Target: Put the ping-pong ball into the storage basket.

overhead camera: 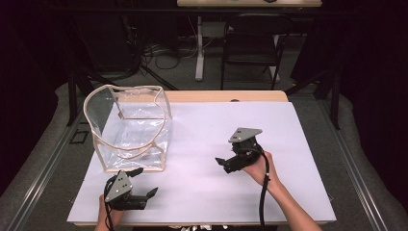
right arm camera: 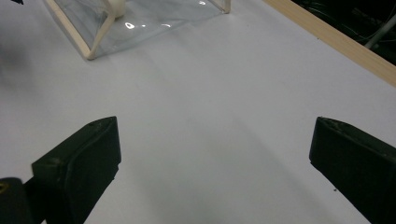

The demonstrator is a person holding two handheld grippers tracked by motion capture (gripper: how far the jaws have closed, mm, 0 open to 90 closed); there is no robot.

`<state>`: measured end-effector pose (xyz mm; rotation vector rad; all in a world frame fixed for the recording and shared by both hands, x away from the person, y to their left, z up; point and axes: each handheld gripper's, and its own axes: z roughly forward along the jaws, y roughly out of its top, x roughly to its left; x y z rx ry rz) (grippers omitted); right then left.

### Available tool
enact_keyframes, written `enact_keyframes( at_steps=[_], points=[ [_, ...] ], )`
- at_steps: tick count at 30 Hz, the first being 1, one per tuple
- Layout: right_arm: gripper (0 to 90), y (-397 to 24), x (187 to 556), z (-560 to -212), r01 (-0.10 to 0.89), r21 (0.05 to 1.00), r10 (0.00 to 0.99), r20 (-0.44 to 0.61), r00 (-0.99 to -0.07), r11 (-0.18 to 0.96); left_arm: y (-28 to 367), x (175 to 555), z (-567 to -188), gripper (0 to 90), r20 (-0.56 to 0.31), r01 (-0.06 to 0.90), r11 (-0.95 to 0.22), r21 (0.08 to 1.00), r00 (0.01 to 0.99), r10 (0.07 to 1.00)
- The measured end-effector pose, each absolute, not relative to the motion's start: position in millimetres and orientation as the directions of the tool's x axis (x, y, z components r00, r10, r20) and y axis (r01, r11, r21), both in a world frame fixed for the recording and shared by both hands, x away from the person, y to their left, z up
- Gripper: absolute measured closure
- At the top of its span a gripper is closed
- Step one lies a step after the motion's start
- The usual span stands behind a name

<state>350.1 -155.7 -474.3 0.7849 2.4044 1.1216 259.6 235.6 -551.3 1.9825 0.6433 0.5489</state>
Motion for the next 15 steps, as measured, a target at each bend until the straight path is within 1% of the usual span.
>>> enact_keyframes(
  at_steps=[15],
  points=[
    [1.8,-174,335,-496,0.344,0.779,0.649,-0.105,-0.753,0.525,235,260,-551,15.9,0.116,0.214,-0.416,0.884,0.761,0.638]
  ],
)
